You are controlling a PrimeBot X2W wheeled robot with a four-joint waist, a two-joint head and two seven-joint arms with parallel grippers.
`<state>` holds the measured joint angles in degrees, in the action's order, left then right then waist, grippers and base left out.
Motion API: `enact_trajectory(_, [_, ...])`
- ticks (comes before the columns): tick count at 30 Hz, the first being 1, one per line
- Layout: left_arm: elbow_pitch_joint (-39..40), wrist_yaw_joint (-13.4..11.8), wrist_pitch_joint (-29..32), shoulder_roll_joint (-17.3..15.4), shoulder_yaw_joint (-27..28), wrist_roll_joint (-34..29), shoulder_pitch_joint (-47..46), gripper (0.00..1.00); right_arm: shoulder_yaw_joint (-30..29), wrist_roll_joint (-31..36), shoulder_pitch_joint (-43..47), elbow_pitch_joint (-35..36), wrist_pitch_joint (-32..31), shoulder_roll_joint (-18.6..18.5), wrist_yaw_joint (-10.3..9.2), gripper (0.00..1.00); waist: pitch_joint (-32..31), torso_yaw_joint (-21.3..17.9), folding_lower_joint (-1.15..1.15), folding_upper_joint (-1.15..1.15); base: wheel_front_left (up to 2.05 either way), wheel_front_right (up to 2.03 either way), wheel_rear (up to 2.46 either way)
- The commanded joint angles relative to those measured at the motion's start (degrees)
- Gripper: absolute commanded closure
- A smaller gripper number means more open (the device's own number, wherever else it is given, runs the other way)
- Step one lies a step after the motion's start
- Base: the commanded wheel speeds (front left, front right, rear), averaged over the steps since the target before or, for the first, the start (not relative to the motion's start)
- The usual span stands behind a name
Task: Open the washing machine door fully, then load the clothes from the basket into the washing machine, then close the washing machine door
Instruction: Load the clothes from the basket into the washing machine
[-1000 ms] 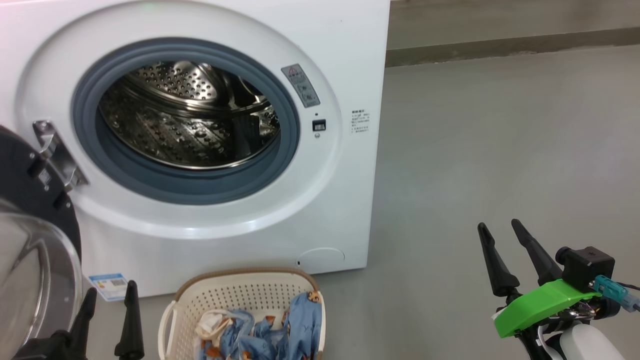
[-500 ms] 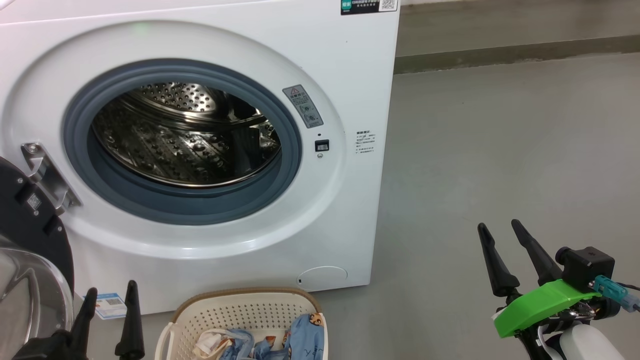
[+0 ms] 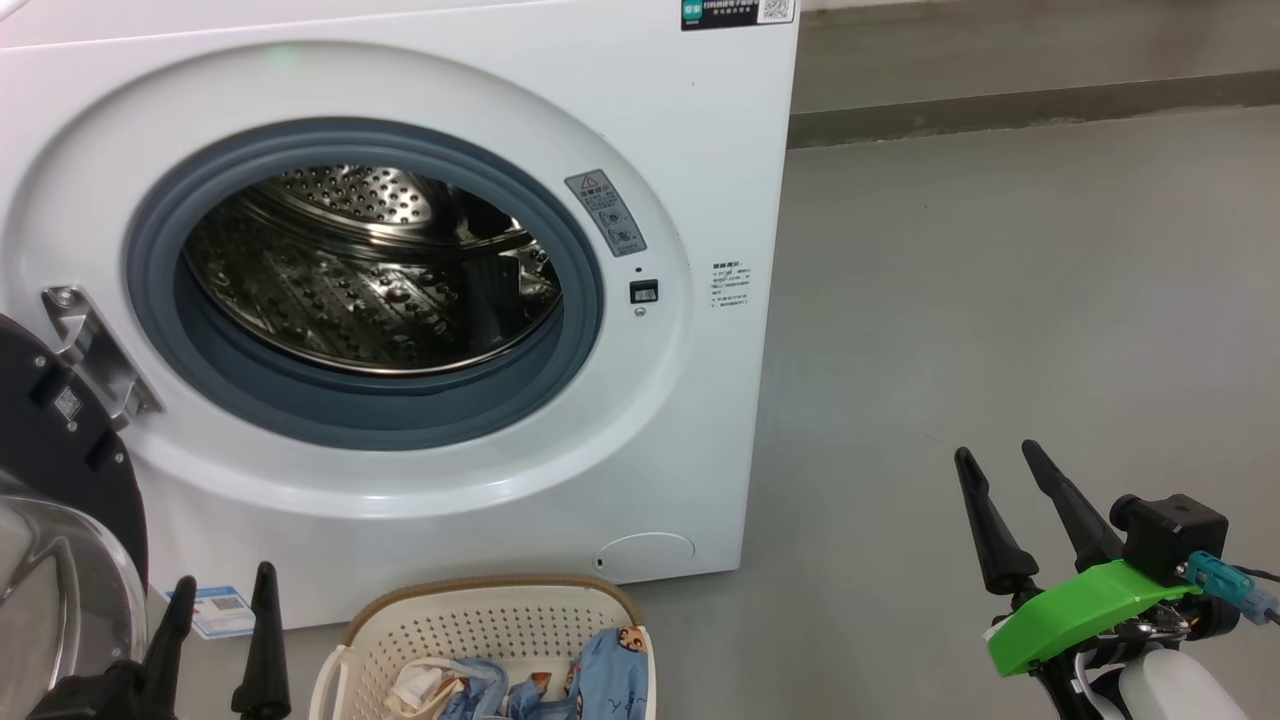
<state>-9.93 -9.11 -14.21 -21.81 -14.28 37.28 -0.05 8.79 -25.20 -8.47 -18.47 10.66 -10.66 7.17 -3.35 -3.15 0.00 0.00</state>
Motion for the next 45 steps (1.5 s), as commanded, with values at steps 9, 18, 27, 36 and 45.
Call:
enact_trajectory(9, [0.94, -0.25, -0.6, -1.22, 2.09, 0.47, -3.19, 0.0, 0.84, 0.24, -1.05, 1.27, 0.2, -0.33, 0.32, 0.0, 0.27, 0.04, 0.0, 0.0, 0.0, 0.0, 0.0])
enact_trajectory(18, [1.08, -0.52, -0.55, -1.49, 1.78, 0.2, -3.05, 0.0, 0.97, -0.12, -0.82, 1.23, 0.14, -0.2, 0.32, 0.0, 0.76, -0.1, 0.0, 0.0, 0.0, 0.0, 0.0])
enact_trajectory(27, [0.73, -0.47, 1.56, -1.59, 0.13, 0.17, -3.0, 0.0, 1.22, -0.09, -0.45, 1.16, -0.34, -0.26, 0.32, 0.0, 2.62, -0.77, 0.0, 0.0, 0.0, 0.0, 0.0])
enact_trajectory(36, [-1.28, 0.47, 3.63, -1.23, -1.37, 0.84, -4.54, 0.0, 0.69, 0.6, -0.95, 1.73, -0.55, 0.42, 0.32, 0.0, 7.97, -2.48, 0.0, 0.0, 0.0, 0.0, 0.0])
enact_trajectory(45, [-6.96, 3.3, 3.86, -0.52, -2.76, 1.17, -10.03, 0.0, 0.51, 1.7, -2.93, 1.85, 0.48, 2.4, 0.32, 0.0, 14.64, -4.31, 0.0, 0.0, 0.0, 0.0, 0.0])
